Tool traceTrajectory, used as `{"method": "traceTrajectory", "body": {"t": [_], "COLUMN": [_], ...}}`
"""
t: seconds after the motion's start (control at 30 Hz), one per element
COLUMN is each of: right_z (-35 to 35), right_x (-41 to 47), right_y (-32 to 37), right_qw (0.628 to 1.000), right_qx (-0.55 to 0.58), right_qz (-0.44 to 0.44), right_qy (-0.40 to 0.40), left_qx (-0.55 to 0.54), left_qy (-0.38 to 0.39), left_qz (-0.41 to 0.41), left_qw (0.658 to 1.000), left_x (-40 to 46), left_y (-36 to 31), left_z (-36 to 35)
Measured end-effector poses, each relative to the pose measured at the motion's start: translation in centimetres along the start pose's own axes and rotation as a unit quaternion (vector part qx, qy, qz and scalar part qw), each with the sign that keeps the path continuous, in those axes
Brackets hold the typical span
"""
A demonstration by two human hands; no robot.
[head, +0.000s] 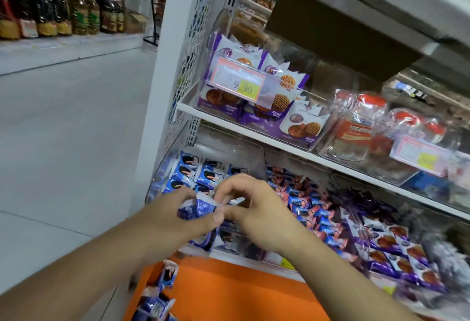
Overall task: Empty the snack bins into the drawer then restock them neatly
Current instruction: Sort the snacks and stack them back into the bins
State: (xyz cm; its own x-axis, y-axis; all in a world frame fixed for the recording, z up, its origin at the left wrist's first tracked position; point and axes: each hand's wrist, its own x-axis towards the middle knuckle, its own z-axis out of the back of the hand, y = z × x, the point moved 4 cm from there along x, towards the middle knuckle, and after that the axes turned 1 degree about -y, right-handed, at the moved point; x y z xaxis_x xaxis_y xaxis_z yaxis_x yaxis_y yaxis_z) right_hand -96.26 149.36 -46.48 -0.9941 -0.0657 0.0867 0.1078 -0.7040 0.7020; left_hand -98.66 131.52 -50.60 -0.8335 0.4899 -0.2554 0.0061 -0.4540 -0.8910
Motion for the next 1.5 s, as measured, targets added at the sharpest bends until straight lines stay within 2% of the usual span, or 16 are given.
{"method": "traceTrajectory", "body": {"t": [0.1,0.27,0.37,0.47,0.57,0.67,0.77,0.83,1.07,1.27,1.33,1.4,1.47,1.5], "right_z": [0.8,0.3,-0.7,-1.6,-2.1,-1.9,-1.2,-1.1,-5.4,-5.7,-4.7,-3.6,-2.9,-2.7], "right_x": [0.1,-1.1,-1.7,-1.5,-0.6,0.6,2.8,5.0,10.1,9.2,8.0,6.1,3.9,2.8], "right_y": [0.2,1.2,1.8,1.6,0.5,-0.8,-1.9,-3.2,-8.0,-8.6,-7.1,-5.1,-2.6,-1.5], "right_qw": [0.999,0.995,0.997,0.997,0.995,0.994,0.992,0.983,0.958,0.944,0.959,0.990,1.000,0.999], "right_qx": [-0.002,0.038,0.012,-0.028,0.036,0.045,-0.082,-0.167,-0.281,-0.326,-0.277,-0.128,0.011,0.028], "right_qz": [-0.024,-0.031,-0.012,-0.009,-0.037,-0.056,-0.044,-0.041,-0.005,0.007,-0.027,-0.053,-0.014,0.018], "right_qy": [-0.030,-0.088,-0.069,-0.076,-0.085,-0.085,-0.086,-0.063,0.056,0.048,0.046,0.009,-0.026,-0.031], "left_qx": [-0.017,-0.173,-0.220,-0.251,-0.291,-0.251,-0.104,-0.056,-0.078,-0.133,-0.178,-0.229,-0.248,-0.241], "left_qy": [-0.019,-0.090,-0.117,-0.092,-0.061,-0.080,-0.140,-0.164,-0.159,-0.142,-0.137,-0.133,-0.146,-0.152], "left_qz": [0.043,0.083,0.077,0.069,0.059,0.062,0.033,0.017,-0.002,0.017,0.031,0.043,0.043,0.041], "left_qw": [0.999,0.977,0.965,0.961,0.953,0.963,0.984,0.985,0.984,0.981,0.974,0.963,0.957,0.958], "left_x": [-0.3,0.7,0.7,0.3,0.3,0.5,0.8,0.9,2.1,2.0,1.8,1.6,1.5,1.4], "left_y": [0.2,2.0,1.4,0.5,0.1,0.9,1.6,1.7,2.2,2.3,2.2,2.0,1.9,1.8], "left_z": [0.6,0.8,0.8,0.5,0.4,1.4,2.9,3.7,4.0,4.1,4.0,4.0,4.1,4.1]}}
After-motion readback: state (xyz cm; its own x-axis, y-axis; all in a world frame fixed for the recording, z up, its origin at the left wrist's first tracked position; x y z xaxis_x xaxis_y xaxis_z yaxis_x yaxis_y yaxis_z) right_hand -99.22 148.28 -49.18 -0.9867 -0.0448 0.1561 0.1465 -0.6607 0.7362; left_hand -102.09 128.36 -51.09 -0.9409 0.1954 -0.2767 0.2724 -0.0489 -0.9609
